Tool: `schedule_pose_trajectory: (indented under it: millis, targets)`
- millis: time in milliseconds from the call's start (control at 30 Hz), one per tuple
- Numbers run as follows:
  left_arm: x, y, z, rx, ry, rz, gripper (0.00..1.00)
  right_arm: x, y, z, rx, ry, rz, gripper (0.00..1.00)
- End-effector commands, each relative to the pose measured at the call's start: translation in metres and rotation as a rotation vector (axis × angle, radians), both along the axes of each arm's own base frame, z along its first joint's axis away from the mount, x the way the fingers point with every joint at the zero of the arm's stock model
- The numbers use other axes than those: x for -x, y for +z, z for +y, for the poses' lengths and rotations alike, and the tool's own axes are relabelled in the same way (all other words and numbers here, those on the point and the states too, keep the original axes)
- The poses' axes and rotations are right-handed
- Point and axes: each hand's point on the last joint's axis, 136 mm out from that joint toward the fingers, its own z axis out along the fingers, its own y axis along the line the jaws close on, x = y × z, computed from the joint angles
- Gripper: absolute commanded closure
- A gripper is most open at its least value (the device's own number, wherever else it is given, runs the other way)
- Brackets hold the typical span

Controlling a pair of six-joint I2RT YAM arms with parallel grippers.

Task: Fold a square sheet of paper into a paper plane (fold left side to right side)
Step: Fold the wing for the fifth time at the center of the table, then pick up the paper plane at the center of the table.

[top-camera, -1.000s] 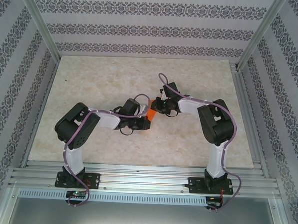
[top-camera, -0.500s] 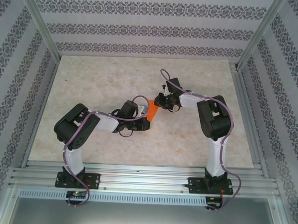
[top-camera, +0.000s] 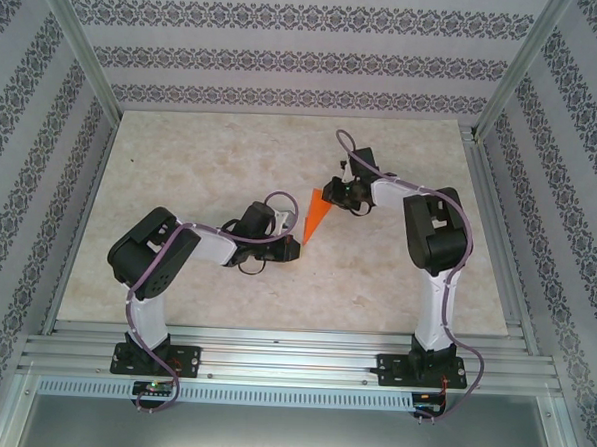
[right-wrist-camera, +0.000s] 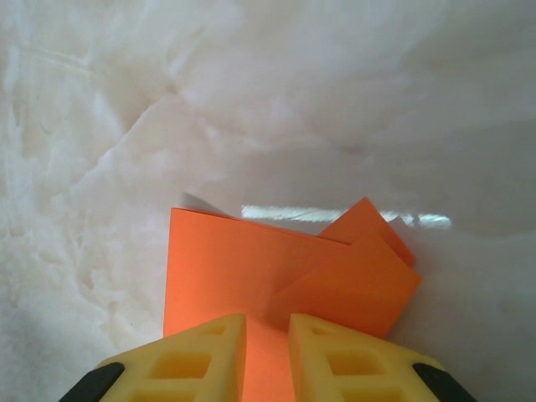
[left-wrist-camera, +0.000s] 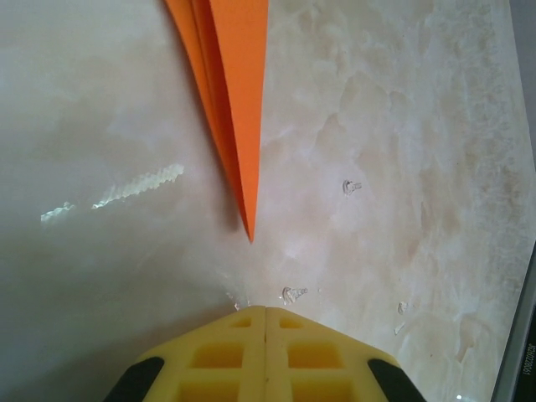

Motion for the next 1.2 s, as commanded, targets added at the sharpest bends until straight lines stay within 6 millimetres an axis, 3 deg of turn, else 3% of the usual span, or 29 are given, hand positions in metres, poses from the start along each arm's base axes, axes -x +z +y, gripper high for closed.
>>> schedule_pose_trajectory:
  millis: [0, 133, 267, 400, 567, 700, 900, 1033, 1167]
  targets:
    - [0.048, -0.069, 0.046, -0.222, 0.024, 0.217, 0.94, -0.001, -0.004, -0.016, 0.031, -0.034, 0.011, 0.78]
    - [0.039, -0.039, 0.033, -0.129, 0.017, 0.164, 0.89, 0.008, 0.0, -0.006, -0.023, -0.018, 0.017, 0.78]
    - [0.022, 0.01, 0.031, -0.097, 0.027, 0.068, 0.8, 0.011, 0.034, -0.008, -0.021, -0.025, -0.042, 0.75]
    - [-0.002, 0.059, 0.048, -0.125, 0.096, -0.053, 0.67, 0.018, 0.073, -0.022, 0.137, -0.049, -0.106, 0.63]
    - [-0.033, 0.102, 0.081, -0.186, 0.261, -0.176, 0.61, 0.041, 0.081, -0.024, 0.346, -0.078, -0.093, 0.48]
    - [-0.048, 0.116, 0.102, -0.236, 0.352, -0.227, 0.57, 0.054, 0.073, -0.006, 0.45, -0.101, -0.099, 0.34]
    - [-0.05, 0.117, 0.103, -0.231, 0.36, -0.231, 0.56, 0.054, 0.044, 0.003, 0.537, -0.115, -0.039, 0.33]
    - [-0.046, 0.113, 0.107, -0.249, 0.361, -0.228, 0.56, 0.06, 0.027, 0.003, 0.543, -0.102, 0.009, 0.44]
    - [-0.044, 0.114, 0.113, -0.27, 0.369, -0.24, 0.55, 0.068, 0.037, 0.005, 0.5, -0.091, -0.01, 0.69]
